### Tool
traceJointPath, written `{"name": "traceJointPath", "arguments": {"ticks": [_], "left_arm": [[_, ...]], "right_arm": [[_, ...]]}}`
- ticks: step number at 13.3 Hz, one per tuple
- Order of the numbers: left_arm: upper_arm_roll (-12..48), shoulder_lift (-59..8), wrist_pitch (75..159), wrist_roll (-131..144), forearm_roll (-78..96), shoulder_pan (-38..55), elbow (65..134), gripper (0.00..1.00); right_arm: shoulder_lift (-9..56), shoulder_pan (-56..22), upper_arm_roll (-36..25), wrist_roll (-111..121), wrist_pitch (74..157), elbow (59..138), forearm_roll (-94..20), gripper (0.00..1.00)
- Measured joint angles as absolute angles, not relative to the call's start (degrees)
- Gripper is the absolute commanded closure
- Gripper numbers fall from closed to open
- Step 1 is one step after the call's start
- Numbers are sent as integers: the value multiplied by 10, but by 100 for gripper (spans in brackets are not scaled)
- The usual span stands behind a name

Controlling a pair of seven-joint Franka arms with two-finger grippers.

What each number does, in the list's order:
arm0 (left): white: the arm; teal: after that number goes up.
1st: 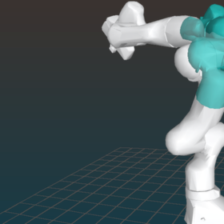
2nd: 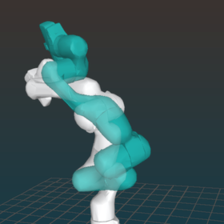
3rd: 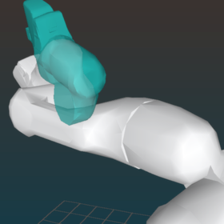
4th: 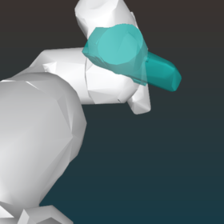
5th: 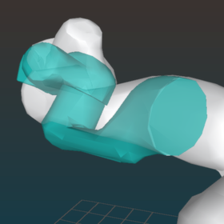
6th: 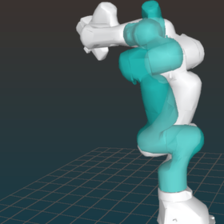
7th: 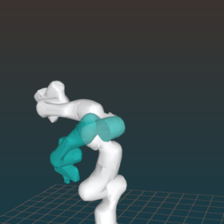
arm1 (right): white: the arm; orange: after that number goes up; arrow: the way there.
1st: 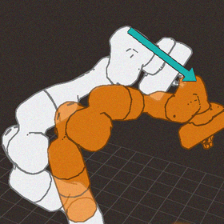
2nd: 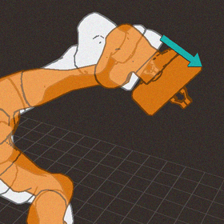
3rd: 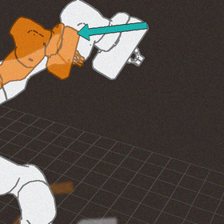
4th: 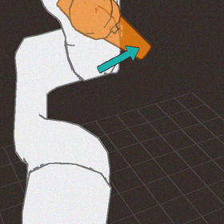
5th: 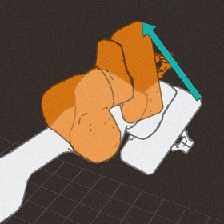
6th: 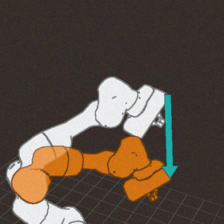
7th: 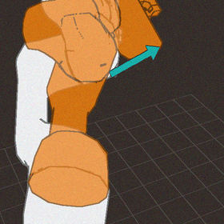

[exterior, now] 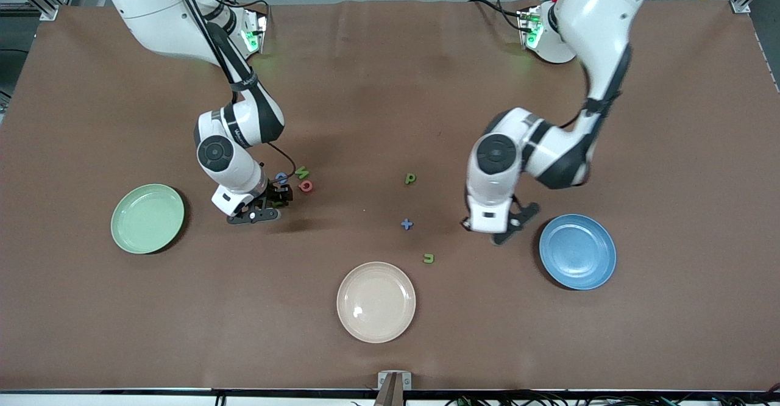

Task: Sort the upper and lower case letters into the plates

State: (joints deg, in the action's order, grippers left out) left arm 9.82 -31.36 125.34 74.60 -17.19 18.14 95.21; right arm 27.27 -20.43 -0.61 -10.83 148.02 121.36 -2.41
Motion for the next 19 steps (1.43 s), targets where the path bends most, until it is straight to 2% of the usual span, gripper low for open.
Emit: {"name": "traceJointPath", "arguments": {"ticks": [5, 11, 13, 15, 17, 19], "left_arm": [[94, -299, 1241, 589, -173, 62, 942, 100], [94, -301, 1221, 518, -173, 4, 942, 100], [94, -305, 1221, 502, -173, -11, 944, 100], [94, -311, 1220, 494, -173, -22, 946, 100], [94, -322, 1221, 488, -173, -37, 947, 99], [95, -341, 1228, 487, -173, -49, 948, 96]], "right_arm": [[278, -205, -6, -108, 1480, 1211, -24, 39], [282, -205, -6, -108, 1478, 1211, -24, 44], [282, -205, -6, -108, 1478, 1211, -24, 53], [282, -205, -7, -108, 1477, 1210, -24, 68], [281, -205, -8, -108, 1476, 1209, -24, 77], [281, -205, -8, -108, 1475, 1208, -24, 82]]}}
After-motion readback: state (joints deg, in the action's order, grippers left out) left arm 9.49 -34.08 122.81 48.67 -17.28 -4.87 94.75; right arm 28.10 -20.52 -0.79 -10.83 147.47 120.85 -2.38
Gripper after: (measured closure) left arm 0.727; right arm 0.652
